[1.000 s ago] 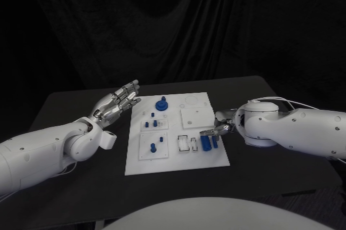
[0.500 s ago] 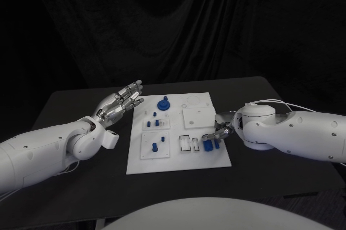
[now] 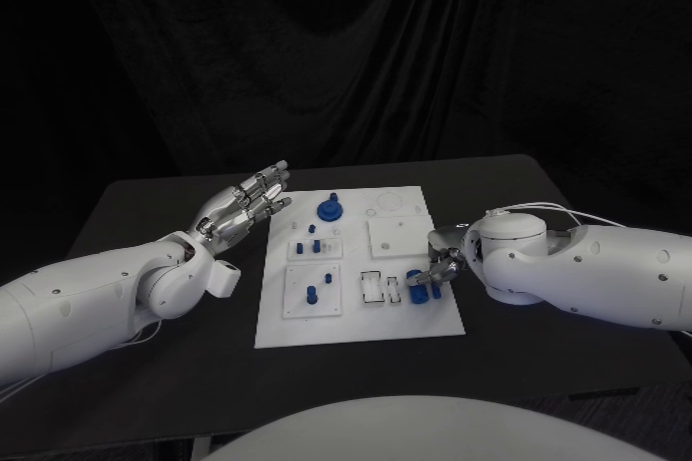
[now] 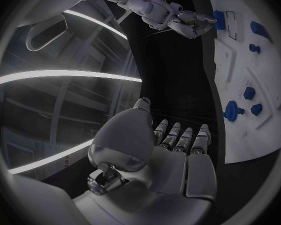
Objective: Assemble the parts on the task board
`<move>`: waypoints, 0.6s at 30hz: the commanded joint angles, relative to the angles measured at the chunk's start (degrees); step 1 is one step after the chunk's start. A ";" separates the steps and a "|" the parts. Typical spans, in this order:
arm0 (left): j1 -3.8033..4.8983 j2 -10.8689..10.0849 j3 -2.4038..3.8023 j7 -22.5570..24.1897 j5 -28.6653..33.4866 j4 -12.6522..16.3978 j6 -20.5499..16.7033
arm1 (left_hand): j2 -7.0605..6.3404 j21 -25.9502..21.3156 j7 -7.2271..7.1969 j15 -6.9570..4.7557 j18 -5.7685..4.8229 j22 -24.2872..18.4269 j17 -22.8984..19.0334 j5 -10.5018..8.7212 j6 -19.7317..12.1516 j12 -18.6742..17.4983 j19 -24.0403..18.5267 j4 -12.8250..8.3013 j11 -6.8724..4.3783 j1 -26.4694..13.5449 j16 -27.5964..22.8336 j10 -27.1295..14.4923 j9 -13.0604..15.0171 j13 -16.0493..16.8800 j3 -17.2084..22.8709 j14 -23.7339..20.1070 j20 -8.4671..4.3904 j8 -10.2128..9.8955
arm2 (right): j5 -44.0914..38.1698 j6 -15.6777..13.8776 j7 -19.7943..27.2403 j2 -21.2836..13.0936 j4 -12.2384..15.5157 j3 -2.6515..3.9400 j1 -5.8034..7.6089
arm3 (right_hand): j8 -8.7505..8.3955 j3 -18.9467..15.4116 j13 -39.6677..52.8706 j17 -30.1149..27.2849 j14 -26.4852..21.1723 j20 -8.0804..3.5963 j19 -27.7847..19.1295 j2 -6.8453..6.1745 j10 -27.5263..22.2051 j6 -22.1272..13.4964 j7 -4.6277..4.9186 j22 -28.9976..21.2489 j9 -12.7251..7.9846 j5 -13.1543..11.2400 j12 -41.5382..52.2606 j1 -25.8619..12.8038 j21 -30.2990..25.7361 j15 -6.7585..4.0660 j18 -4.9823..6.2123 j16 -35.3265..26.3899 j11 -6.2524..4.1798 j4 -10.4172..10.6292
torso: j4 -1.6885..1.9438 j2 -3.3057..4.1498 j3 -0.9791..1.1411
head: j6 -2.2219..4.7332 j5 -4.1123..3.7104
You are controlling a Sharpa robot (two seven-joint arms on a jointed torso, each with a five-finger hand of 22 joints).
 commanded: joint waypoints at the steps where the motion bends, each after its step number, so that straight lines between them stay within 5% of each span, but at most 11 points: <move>1: -0.15 -0.01 0.05 0.29 -0.47 -0.02 1.04 | 0.61 0.04 0.27 0.52 0.69 0.02 0.05 0.28 -0.42 -0.36 -0.03 0.04 0.17 -0.02 0.07 -0.22 -0.10 -0.06 0.30 0.01 0.36 -0.24 | -1.10 -0.84 -0.73 0.14 -0.03 0.03 -0.14 | 0.41 -0.49 15.09 12.04 5.59 -0.33 5.70 0.14 5.96 -0.26 0.01 14.94 0.36 0.30 0.15 0.78 -0.19 -0.37 -0.33 -0.27 -0.34 0.02 | -0.04 0.01 0.01 | 0.00 0.16; 18: -0.18 0.13 0.05 -0.17 -0.47 -0.33 1.24 | 0.63 0.05 0.33 0.62 0.66 0.02 0.03 0.28 -0.44 -0.38 -0.03 0.03 0.24 -0.01 0.05 -0.23 -0.09 -0.06 0.29 -0.01 0.41 -0.24 | -1.11 -0.46 -0.18 0.77 -0.38 0.03 -0.23 | 0.68 -1.14 15.09 12.15 5.61 -0.38 5.74 0.27 5.96 0.10 -0.09 14.96 1.05 0.21 0.15 0.61 -0.13 -0.44 -0.34 -0.23 -0.44 0.46 | -0.01 0.01 0.01 | 0.00 0.20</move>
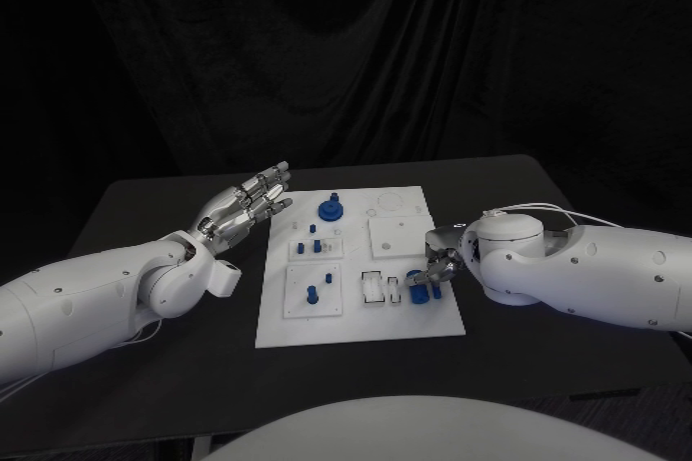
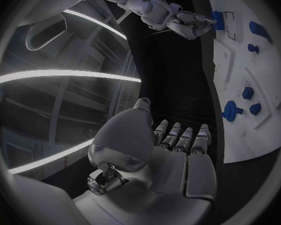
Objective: Assemble the parts on the task board
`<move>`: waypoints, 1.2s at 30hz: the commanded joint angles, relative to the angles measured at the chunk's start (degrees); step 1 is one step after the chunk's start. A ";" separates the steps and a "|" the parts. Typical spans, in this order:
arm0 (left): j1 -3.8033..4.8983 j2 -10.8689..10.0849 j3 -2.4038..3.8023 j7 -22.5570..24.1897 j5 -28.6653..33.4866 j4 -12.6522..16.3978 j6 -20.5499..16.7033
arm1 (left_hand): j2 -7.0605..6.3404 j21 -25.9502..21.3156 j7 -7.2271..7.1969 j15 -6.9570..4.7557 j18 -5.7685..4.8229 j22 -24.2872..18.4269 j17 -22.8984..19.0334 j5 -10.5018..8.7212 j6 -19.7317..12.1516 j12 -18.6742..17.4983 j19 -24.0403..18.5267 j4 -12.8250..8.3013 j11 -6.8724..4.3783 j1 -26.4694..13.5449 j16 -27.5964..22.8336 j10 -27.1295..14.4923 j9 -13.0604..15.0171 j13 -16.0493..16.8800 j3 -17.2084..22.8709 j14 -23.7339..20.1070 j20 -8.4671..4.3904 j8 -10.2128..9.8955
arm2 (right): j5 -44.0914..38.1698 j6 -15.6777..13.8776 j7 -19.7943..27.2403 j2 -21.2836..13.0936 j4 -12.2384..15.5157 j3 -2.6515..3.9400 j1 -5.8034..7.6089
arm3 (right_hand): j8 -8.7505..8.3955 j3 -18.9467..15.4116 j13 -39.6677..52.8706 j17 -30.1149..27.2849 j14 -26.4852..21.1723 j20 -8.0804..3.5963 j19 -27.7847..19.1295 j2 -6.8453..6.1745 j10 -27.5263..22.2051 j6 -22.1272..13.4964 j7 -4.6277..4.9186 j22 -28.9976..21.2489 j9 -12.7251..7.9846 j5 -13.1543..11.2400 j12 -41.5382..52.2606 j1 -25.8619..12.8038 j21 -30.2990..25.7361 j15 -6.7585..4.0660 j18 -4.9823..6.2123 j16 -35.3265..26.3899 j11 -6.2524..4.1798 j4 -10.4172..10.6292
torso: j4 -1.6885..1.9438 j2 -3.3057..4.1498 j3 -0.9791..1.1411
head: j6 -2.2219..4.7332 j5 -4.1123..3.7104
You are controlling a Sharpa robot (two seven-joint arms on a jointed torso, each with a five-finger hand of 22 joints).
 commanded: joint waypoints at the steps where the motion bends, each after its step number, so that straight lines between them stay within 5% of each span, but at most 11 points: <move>1: -0.15 0.02 0.05 0.29 -0.45 0.02 0.85 | 0.63 0.03 0.13 0.25 0.65 0.00 0.02 0.28 -0.17 -0.35 -0.04 0.03 0.25 -0.02 0.03 -0.23 -0.03 -0.05 0.29 -0.07 0.42 -0.22 | -0.52 -0.20 -0.35 0.10 -0.14 0.04 -0.16 | 0.21 -0.45 15.09 12.21 5.62 -0.38 5.75 0.00 5.96 0.12 -0.09 14.97 0.12 0.21 0.15 0.31 -0.12 -0.44 -0.35 -0.21 -0.45 0.08 | 0.01 0.03 -0.03 | 0.00 0.06; 20: -0.16 -0.16 0.05 -0.53 -0.45 0.00 1.08 | 0.65 0.07 0.91 0.27 0.60 0.02 -0.01 0.27 0.20 -0.18 -0.01 -0.01 0.75 -0.03 -0.01 -0.20 0.04 -0.03 0.24 -0.14 0.47 -0.06 | -0.05 -1.50 1.38 2.35 -1.93 0.04 -1.72 | -0.81 -0.47 15.09 12.25 5.63 -0.47 5.58 0.39 5.96 -0.88 -0.07 14.87 1.78 1.12 0.15 5.83 -0.38 -0.48 -0.27 -0.16 -0.45 -2.15 | -0.02 0.00 0.01 | 0.00 0.42; 36: -0.17 -0.05 0.05 -1.09 -0.45 -0.22 1.31 | 0.71 0.09 1.60 0.29 0.57 0.02 -0.01 0.33 0.67 -0.10 0.00 -0.09 0.93 0.04 -0.01 -0.21 0.12 -0.02 0.25 -0.15 0.47 0.15 | 2.28 -1.31 1.27 4.15 -4.26 0.04 -1.85 | -4.78 2.89 15.09 11.68 5.52 -0.31 5.32 1.08 5.96 -2.55 0.54 14.71 0.18 1.28 0.15 12.93 -0.80 -0.27 -0.15 -0.33 0.05 -7.55 | -0.05 0.00 0.01 | 0.00 0.67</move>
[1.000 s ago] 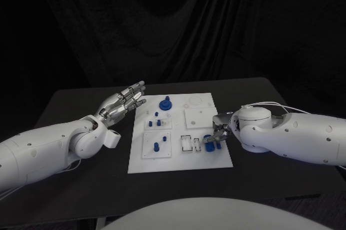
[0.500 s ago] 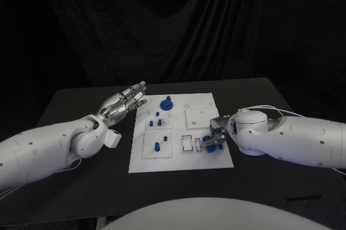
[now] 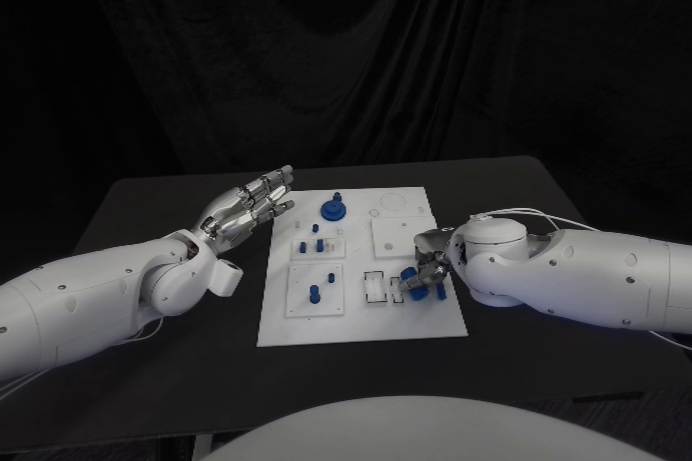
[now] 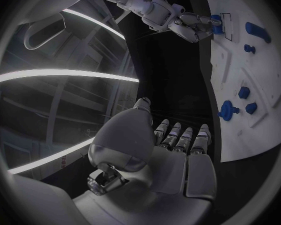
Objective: Assemble the parts on the task board
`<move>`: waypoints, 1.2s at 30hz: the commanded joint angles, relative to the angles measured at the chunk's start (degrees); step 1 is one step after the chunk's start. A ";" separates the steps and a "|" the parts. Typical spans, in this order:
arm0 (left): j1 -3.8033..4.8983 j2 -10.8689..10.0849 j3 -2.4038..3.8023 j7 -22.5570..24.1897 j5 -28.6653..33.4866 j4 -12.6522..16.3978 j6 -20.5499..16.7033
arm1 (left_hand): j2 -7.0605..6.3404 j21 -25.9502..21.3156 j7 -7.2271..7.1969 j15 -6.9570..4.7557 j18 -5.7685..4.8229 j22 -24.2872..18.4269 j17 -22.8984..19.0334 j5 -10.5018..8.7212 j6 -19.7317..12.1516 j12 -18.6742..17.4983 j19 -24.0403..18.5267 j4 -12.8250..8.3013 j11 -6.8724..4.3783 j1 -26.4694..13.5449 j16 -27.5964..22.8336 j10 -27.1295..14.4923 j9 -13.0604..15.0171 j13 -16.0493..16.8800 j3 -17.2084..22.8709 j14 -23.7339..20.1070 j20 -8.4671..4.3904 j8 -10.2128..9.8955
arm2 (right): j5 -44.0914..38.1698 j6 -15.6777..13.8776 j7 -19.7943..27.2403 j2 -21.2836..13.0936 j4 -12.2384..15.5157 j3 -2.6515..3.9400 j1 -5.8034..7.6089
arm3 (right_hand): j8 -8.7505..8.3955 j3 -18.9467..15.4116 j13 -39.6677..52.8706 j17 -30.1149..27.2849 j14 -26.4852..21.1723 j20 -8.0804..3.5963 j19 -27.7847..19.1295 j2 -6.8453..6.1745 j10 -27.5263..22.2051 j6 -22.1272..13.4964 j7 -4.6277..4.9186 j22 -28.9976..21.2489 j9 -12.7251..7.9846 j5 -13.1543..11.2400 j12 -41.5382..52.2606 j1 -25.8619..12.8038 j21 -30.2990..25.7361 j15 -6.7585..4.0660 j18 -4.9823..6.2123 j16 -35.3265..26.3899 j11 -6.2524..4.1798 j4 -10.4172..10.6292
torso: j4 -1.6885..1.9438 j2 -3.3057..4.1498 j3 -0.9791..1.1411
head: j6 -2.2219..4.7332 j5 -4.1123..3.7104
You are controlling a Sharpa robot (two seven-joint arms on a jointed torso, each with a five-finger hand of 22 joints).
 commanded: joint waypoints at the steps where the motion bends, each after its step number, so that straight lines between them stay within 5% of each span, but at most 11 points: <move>1: -0.14 0.06 0.05 0.33 -0.42 -0.01 0.89 | 0.71 0.09 0.37 0.26 0.57 0.02 -0.02 0.33 -0.15 -0.10 0.00 -0.10 0.31 0.04 -0.01 0.01 0.06 -0.02 0.25 -0.11 0.48 0.15 | 2.31 -0.36 -0.45 -0.04 -0.49 -0.27 -0.33 | -0.80 2.49 15.10 11.63 5.27 -0.31 5.28 0.62 6.19 -0.30 -0.01 14.64 -0.62 0.20 0.15 2.31 -0.47 -0.14 -0.13 -0.34 0.20 -3.09 | -0.04 -0.01 -0.01 | 0.01 0.12; 16: -0.20 -0.18 0.05 0.17 -0.42 -0.06 0.94 | 0.74 0.10 0.54 0.28 0.56 0.02 -0.02 0.37 -0.16 -0.12 0.01 -0.15 0.36 0.10 -0.01 0.00 0.06 -0.02 0.27 -0.11 0.49 0.16 | 10.38 -8.88 2.52 -4.16 3.72 -0.12 0.31 | -0.85 4.22 15.10 11.45 5.24 -0.34 5.40 1.46 6.19 1.14 -0.22 14.72 -0.96 0.14 0.15 2.91 -0.27 -0.21 -0.19 -0.39 -0.02 -4.44 | -0.03 -0.04 0.00 | 0.01 0.43; 25: -0.23 0.14 0.05 0.22 -0.42 -0.24 1.12 | 0.73 0.11 0.56 0.29 0.56 0.03 -0.01 0.37 -0.21 -0.12 0.02 -0.15 0.36 0.10 0.01 0.00 0.05 -0.02 0.27 -0.09 0.49 0.14 | 14.20 -10.62 3.15 -6.02 6.01 -0.09 1.43 | -0.79 4.30 15.10 11.34 5.22 -0.34 5.46 1.48 6.19 1.35 -0.25 14.75 -0.95 0.12 0.15 2.79 -0.18 -0.20 -0.22 -0.42 -0.07 -4.48 | -0.01 -0.03 -0.02 | 0.01 0.19; 36: -0.24 0.22 0.05 0.18 -0.42 -0.41 1.11 | 0.70 0.11 0.65 0.33 0.55 0.03 -0.01 0.25 -0.23 -0.11 0.02 -0.09 0.41 0.03 0.01 0.00 0.04 -0.02 0.20 -0.09 0.51 0.13 | 16.02 -10.21 3.53 -5.32 5.66 -0.10 1.66 | -0.75 4.31 15.10 11.25 5.21 -0.33 5.44 1.46 6.19 1.53 -0.26 14.75 -0.95 0.08 0.15 2.48 -0.21 -0.17 -0.21 -0.45 -0.10 -4.40 | -0.05 -0.07 -0.08 | 0.01 1.07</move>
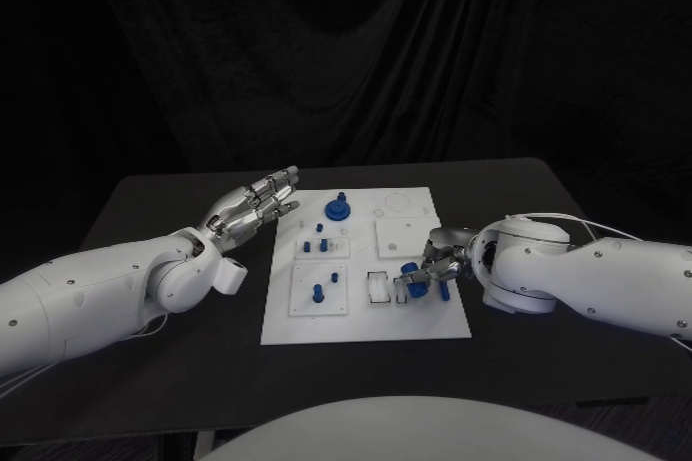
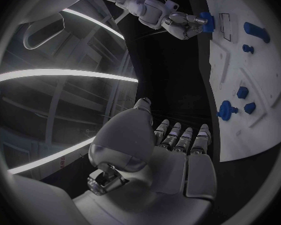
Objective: Assemble the parts on the task board
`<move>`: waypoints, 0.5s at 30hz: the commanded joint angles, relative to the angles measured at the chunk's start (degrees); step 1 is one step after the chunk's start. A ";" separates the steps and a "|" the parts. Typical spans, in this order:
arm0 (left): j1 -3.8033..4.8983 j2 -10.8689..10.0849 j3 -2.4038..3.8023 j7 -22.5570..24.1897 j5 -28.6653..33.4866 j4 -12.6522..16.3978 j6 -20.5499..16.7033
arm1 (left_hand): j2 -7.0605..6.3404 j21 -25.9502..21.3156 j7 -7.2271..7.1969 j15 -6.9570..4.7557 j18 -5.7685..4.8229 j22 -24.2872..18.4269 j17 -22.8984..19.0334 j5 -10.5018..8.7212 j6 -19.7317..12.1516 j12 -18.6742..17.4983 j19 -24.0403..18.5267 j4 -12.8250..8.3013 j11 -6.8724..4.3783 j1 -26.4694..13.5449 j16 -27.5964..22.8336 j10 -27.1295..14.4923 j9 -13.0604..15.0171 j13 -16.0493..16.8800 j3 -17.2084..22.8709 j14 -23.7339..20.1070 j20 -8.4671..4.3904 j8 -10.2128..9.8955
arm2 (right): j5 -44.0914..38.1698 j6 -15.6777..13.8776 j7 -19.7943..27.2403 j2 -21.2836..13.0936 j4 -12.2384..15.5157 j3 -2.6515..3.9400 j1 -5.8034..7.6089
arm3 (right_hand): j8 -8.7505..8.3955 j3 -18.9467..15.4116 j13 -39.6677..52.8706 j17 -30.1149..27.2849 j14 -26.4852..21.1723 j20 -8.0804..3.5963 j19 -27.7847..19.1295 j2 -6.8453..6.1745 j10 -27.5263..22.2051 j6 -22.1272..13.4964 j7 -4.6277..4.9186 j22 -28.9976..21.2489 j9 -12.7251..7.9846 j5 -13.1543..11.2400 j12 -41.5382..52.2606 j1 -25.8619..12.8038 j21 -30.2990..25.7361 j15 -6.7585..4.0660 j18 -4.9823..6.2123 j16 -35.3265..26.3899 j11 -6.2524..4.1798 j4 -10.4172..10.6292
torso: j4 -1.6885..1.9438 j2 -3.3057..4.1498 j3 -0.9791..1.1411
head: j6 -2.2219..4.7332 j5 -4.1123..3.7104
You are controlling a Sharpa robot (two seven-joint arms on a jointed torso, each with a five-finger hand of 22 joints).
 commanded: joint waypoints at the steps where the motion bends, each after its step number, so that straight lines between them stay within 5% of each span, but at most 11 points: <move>1: -0.14 0.10 0.05 0.61 -0.40 0.01 0.82 | 0.48 0.12 0.45 0.33 0.55 0.03 -0.02 0.25 -0.02 -0.11 0.02 -0.09 0.42 -0.19 0.01 0.00 0.06 -0.02 0.20 -0.09 0.51 0.13 | 1.73 -0.35 0.20 0.94 -0.61 0.04 0.14 | 0.25 4.40 15.10 11.16 5.14 -0.33 5.43 1.03 6.19 0.43 -0.03 14.76 0.04 0.34 0.15 0.63 0.05 -0.43 -0.20 -0.25 -0.29 -4.16 | -0.03 -0.01 -0.05 | 0.01 0.25; 15: -0.15 -0.33 0.05 0.99 -0.40 -0.08 0.51 | 0.48 0.21 0.61 0.41 0.54 0.09 0.02 0.28 0.33 0.14 0.12 -0.06 0.48 -0.24 0.07 0.05 0.11 0.01 0.16 -0.01 0.56 0.28 | 1.86 -0.13 -0.09 6.16 -4.78 0.01 -0.43 | -0.33 4.61 15.10 11.32 5.16 -0.36 4.83 1.11 6.19 -0.21 0.24 14.39 -0.28 0.35 0.15 -0.27 -0.92 -0.48 0.08 -0.20 -0.07 -3.91 | -0.05 -0.02 -0.06 | 0.01 1.01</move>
